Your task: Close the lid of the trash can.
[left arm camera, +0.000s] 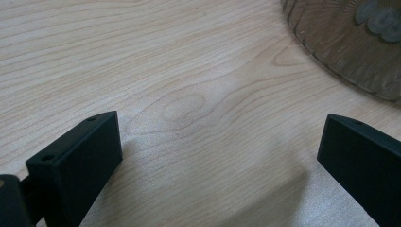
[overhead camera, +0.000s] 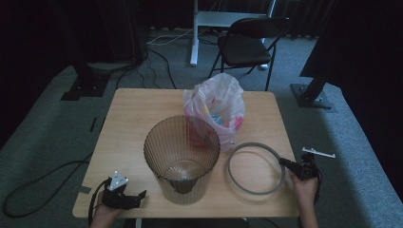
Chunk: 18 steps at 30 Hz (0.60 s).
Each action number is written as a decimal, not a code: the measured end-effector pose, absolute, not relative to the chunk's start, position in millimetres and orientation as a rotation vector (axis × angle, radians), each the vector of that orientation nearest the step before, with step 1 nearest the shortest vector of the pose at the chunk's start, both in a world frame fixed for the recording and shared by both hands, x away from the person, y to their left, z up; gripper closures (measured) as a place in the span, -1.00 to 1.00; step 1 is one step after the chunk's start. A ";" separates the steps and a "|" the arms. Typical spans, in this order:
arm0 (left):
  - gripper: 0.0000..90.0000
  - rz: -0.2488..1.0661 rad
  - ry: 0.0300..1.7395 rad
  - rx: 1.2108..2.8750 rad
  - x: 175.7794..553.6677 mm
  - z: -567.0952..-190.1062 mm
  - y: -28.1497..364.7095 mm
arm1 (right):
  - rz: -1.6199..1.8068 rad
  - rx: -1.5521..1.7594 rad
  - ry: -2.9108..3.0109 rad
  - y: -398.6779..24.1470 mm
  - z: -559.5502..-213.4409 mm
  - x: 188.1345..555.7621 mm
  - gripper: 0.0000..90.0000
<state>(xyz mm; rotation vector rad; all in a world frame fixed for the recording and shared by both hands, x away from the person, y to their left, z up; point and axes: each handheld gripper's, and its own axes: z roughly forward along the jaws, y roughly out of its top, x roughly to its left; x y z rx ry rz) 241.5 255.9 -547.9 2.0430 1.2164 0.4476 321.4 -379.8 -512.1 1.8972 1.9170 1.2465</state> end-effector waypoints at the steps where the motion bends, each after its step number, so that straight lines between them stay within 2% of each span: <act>1: -0.98 0.447 1.217 2.043 241.5 -547.9 255.9 | 1.259 1.895 1.921 -380.2 -509.9 320.3 0.86; 18: -0.98 0.448 1.216 2.045 241.4 -547.9 255.9 | 1.376 1.778 1.875 -385.8 -464.2 296.7 0.86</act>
